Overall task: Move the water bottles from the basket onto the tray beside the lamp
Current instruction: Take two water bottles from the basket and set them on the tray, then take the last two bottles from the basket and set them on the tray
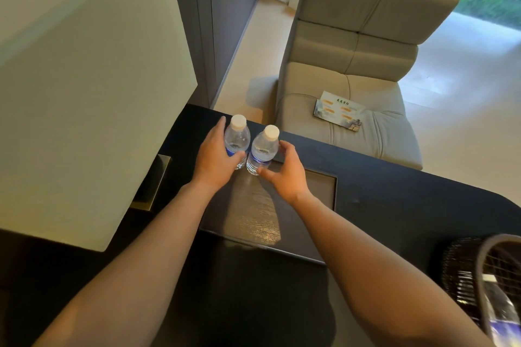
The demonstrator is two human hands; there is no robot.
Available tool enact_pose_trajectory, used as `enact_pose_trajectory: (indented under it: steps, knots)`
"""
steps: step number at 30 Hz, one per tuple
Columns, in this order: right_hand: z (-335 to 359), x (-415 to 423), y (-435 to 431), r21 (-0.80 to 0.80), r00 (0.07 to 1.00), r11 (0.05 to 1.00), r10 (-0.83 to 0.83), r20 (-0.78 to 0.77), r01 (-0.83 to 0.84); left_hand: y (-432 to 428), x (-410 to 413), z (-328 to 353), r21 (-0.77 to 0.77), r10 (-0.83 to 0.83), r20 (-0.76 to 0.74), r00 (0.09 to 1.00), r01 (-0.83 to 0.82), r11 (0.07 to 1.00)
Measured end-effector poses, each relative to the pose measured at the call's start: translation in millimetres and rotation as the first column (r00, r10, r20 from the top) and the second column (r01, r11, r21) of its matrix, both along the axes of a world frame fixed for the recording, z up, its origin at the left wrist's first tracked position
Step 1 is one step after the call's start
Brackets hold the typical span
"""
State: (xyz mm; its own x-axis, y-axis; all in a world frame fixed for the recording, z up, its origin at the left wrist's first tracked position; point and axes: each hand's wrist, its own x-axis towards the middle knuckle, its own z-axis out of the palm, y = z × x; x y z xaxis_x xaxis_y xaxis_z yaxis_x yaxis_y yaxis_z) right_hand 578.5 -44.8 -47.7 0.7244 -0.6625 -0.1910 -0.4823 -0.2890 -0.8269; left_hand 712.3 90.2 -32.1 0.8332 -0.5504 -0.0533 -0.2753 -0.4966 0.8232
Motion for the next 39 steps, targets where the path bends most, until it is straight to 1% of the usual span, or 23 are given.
enact_pose_trajectory:
  steps: [3, 7, 10, 13, 16, 18, 20, 26, 30, 35, 39]
  knots:
    - [8, -26, -2, -0.024, 0.998, 1.0, 0.003, -0.065, -0.005, 9, -22, 4, 0.042, 0.086, -0.056, 0.995, -0.084, 0.996]
    - [18, -77, -7, -0.106, 0.989, 0.994, 0.015, -0.145, -0.031, 24, -82, 8, 0.131, 0.117, -0.078, 0.99, -0.106, 0.986]
    - [27, -130, -11, -0.177, 0.978, 0.982, 0.028, -0.205, -0.065, 32, -135, 5, 0.218, 0.086, -0.071, 0.994, -0.069, 0.974]
    - [34, -177, -15, -0.22, 0.958, 0.966, 0.067, -0.28, -0.132, 38, -179, 0, 0.31, 0.029, -0.103, 0.994, 0.005, 0.951]
    - [43, -252, -25, -0.283, 0.939, 0.943, 0.072, -0.335, -0.173, 34, -245, 2, 0.355, -0.044, -0.094, 0.995, 0.074, 0.932]
    - [45, -304, -32, -0.357, 0.937, 0.916, 0.049, -0.346, -0.181, 29, -289, 4, 0.369, -0.049, -0.085, 0.995, 0.077, 0.926]
    - [48, -356, -42, -0.399, 0.938, 0.901, 0.028, -0.345, -0.173, 22, -335, 7, 0.387, -0.048, -0.084, 0.995, 0.077, 0.919]
    - [59, -506, -86, -0.392, 0.941, 0.914, -0.031, -0.336, -0.11, -15, -485, 24, 0.362, -0.097, -0.083, 0.992, 0.121, 0.924]
    - [62, -580, -115, -0.35, 0.944, 0.937, -0.093, -0.317, -0.026, -50, -563, 37, 0.318, -0.165, -0.082, 0.983, 0.182, 0.93]
    - [57, -632, -146, -0.285, 0.918, 0.958, -0.14, -0.372, 0.031, -102, -621, 48, 0.273, -0.243, -0.106, 0.964, 0.263, 0.925]
    - [46, -646, -171, -0.266, 0.902, 0.963, -0.147, -0.406, 0.038, -151, -647, 41, 0.275, -0.219, -0.199, 0.955, 0.269, 0.923]
